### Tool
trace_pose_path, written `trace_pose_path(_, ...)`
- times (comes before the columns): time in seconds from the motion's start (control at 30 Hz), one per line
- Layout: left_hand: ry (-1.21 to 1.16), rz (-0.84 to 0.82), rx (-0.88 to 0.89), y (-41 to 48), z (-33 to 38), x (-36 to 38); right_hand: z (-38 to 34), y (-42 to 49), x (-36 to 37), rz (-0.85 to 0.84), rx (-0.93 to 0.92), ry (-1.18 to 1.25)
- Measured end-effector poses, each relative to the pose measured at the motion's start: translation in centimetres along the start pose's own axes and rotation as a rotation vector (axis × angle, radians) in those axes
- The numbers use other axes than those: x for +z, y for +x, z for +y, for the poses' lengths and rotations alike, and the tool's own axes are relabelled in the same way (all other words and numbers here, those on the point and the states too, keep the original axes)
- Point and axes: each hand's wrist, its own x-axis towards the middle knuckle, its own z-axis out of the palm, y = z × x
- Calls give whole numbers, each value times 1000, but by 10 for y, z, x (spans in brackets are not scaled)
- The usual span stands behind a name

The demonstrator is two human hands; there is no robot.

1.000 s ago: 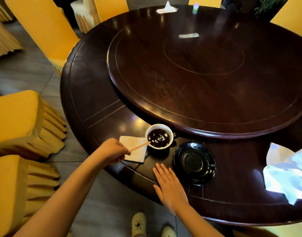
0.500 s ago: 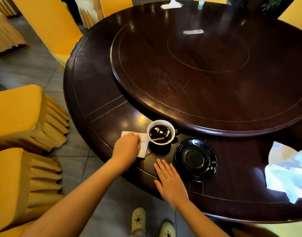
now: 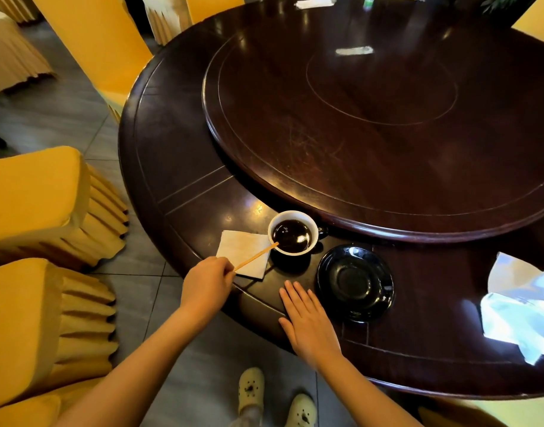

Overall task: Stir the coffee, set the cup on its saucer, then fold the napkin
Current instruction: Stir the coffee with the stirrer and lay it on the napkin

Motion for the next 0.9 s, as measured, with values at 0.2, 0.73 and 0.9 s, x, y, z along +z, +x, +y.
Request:
trace_pose_path(0.2, -282, 77, -171, -19, -26, 7, 1, 0, 1, 5, -1, 2)
trace_pose_path(0.73, -296, 124, -342, -40, -14, 74, 1, 4, 7, 68, -45, -4)
trace_pose_path(0.9, -327, 144, -336, -40, -8, 78, 2, 3, 7, 73, -52, 3)
